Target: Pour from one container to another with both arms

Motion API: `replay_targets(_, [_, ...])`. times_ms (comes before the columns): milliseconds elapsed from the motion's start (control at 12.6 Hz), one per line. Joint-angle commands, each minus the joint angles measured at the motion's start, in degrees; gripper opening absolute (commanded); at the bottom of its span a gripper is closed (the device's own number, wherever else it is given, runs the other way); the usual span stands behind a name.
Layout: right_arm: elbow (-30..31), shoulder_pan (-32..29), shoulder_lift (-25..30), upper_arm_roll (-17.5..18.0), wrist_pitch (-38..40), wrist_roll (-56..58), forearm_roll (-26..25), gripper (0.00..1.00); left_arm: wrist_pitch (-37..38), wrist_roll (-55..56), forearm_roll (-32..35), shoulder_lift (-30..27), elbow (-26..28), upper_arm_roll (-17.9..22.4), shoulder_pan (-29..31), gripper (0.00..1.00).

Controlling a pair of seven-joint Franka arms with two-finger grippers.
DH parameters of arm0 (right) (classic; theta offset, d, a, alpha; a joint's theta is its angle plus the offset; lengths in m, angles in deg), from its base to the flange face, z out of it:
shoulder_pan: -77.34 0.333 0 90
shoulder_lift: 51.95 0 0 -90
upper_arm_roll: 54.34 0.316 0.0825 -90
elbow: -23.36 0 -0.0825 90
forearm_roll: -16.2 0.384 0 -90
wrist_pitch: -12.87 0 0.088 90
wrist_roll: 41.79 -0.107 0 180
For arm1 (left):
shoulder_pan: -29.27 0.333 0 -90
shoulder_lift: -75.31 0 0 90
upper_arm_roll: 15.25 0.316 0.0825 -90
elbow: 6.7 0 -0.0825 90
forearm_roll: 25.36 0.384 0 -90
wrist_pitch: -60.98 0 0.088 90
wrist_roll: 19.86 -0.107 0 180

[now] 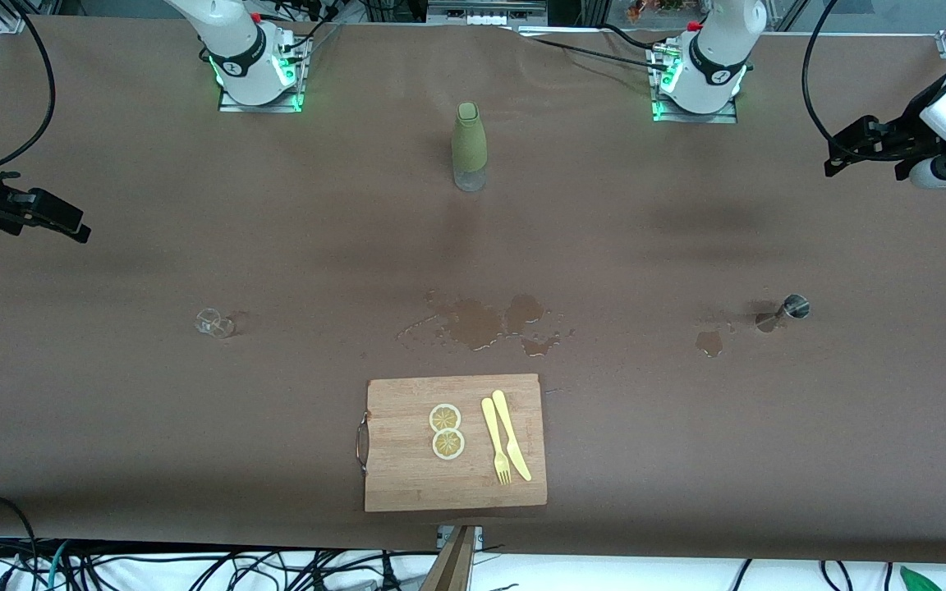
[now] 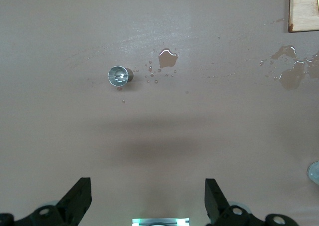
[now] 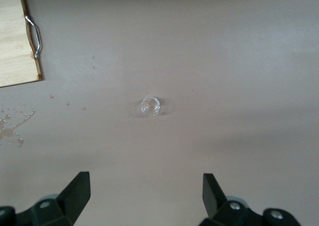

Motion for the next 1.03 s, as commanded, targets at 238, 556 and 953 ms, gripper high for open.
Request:
replay_targets(238, [1.5,-0.2,1.2,0.2,-0.6,0.1,-0.4,1.00,-1.0,0.2,0.5,0.4,-0.2,0.4,-0.5,1.00])
replay_targets(556, [1.5,-0.2,1.2,0.2,-0.6,0.4,-0.4,1.00,-0.8,0.2,0.6,0.9,-0.3,6.1,-6.3,1.00])
replay_targets(953, [1.5,-0.2,1.2,0.2,-0.6,0.6,-0.5,1.00,-0.9,0.4,0.6,1.1,0.0,6.3,-7.4,1.00])
